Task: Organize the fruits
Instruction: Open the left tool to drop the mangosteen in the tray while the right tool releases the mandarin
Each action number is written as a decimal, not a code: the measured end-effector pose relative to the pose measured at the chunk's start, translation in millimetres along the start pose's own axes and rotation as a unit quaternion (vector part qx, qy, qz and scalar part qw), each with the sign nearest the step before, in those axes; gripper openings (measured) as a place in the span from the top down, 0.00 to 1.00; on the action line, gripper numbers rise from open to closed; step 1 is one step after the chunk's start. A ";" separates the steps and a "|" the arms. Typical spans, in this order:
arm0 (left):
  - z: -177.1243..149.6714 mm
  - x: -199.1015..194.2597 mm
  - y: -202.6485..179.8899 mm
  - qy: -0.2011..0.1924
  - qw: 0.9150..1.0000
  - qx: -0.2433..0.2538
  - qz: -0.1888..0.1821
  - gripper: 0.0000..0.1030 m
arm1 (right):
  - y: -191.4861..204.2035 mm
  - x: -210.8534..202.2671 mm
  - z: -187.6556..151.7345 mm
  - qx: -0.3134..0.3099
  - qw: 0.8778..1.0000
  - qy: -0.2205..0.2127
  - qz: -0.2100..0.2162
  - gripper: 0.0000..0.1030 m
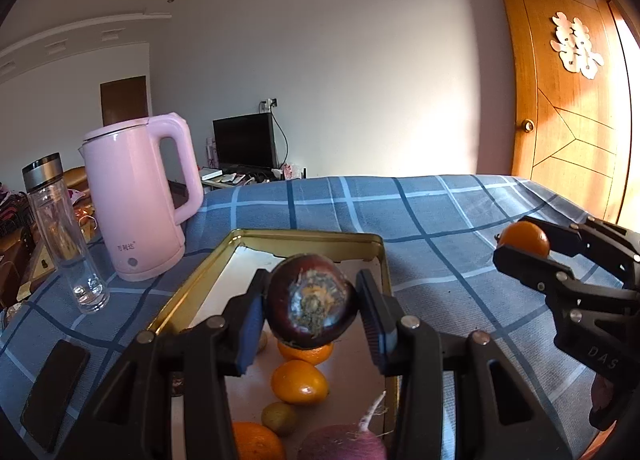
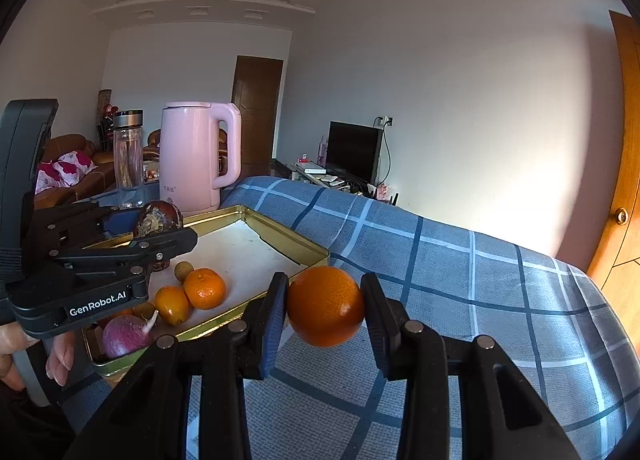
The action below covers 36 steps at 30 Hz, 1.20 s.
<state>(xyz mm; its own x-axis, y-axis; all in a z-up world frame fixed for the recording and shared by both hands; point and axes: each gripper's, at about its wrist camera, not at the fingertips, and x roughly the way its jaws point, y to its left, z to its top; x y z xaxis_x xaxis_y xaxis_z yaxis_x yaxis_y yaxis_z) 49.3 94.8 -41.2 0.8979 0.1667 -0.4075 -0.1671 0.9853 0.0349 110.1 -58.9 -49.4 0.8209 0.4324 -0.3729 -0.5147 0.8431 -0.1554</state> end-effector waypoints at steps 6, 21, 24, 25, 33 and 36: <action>-2.4 0.4 13.5 0.002 1.000 -0.005 0.010 0.56 | 14.9 9.6 4.7 -0.012 1.000 0.003 0.011 0.62; -10.5 2.4 48.3 0.012 0.999 -0.020 0.045 0.56 | 47.5 33.9 16.6 -0.037 0.998 0.007 0.045 0.62; -11.6 3.1 54.0 0.016 0.998 -0.019 0.052 0.56 | 53.4 37.0 17.9 -0.041 0.998 0.007 0.051 0.62; -12.1 3.0 55.3 0.017 0.998 -0.019 0.053 0.56 | 55.6 38.2 18.7 -0.043 0.998 0.007 0.054 0.62; -15.6 5.6 67.8 0.025 0.997 -0.022 0.065 0.56 | 70.7 47.5 22.3 -0.052 0.996 0.009 0.071 0.62; -17.1 7.7 72.3 0.029 0.997 -0.023 0.068 0.56 | 76.6 51.8 24.2 -0.054 0.995 0.011 0.078 0.62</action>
<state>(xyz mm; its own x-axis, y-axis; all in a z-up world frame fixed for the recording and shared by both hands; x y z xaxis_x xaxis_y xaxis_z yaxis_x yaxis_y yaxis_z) 37.1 166.6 -57.4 0.8403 0.2956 -0.4544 -0.3061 0.9506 0.0523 119.2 35.8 -58.5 0.7242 0.5475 -0.4191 -0.6599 0.7267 -0.1910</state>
